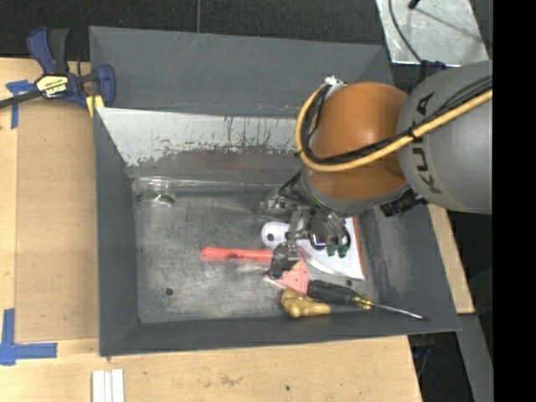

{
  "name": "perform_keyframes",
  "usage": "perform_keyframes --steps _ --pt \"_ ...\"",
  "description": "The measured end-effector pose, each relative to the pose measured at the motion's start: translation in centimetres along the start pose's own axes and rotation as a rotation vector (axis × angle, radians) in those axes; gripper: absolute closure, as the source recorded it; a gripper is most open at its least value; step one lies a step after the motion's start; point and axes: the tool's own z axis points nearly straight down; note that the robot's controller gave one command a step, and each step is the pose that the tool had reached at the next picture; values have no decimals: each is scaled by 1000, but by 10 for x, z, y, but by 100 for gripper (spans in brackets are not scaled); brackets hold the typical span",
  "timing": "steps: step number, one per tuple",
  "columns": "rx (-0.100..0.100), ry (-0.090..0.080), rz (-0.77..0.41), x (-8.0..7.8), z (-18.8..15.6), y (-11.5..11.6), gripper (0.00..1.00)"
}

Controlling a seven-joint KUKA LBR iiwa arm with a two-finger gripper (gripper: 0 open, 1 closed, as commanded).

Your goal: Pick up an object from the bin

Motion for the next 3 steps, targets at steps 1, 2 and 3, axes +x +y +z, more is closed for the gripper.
perform_keyframes --steps 1,2,3 --pt "0 0 0 0 0 0 0" --pt "1 -9 -186 3 31 16 0" --pt "-1 -5 -392 8 100 -4 0"
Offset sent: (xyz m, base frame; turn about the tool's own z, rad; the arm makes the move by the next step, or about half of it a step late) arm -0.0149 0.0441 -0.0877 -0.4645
